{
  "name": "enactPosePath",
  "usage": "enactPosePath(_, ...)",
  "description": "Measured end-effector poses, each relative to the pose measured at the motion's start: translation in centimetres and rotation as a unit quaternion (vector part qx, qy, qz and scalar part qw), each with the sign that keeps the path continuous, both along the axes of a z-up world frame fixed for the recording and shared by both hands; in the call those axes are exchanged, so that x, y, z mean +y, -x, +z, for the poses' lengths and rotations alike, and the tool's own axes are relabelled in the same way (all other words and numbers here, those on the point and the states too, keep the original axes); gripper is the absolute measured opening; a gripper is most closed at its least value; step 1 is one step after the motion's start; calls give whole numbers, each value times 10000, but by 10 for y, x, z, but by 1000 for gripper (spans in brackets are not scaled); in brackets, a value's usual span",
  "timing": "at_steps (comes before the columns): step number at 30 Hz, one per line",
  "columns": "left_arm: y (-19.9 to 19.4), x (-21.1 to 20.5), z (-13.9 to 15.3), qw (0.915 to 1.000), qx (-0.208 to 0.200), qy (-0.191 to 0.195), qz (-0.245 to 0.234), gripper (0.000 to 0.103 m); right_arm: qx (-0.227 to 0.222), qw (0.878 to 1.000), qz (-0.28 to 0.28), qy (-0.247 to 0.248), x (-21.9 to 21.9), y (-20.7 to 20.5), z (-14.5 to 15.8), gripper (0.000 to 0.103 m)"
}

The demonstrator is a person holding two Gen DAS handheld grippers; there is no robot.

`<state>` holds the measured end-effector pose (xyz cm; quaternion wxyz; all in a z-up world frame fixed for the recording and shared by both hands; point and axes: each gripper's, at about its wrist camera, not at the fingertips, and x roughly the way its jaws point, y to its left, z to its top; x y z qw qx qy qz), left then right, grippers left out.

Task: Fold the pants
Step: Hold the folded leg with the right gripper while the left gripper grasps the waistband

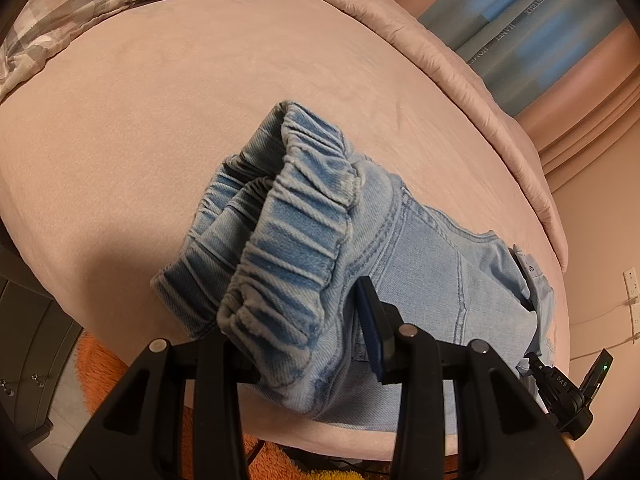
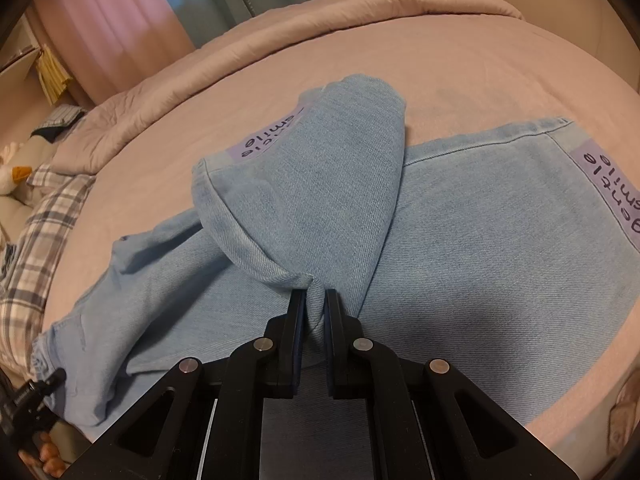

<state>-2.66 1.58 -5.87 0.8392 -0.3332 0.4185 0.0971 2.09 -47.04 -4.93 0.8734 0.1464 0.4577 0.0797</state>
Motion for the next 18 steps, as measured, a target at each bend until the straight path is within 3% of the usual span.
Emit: enactPosePath(18,-3,-2,1,10000,-2,-91,-26,39,-6,10000,-16,27,1,0,0,4)
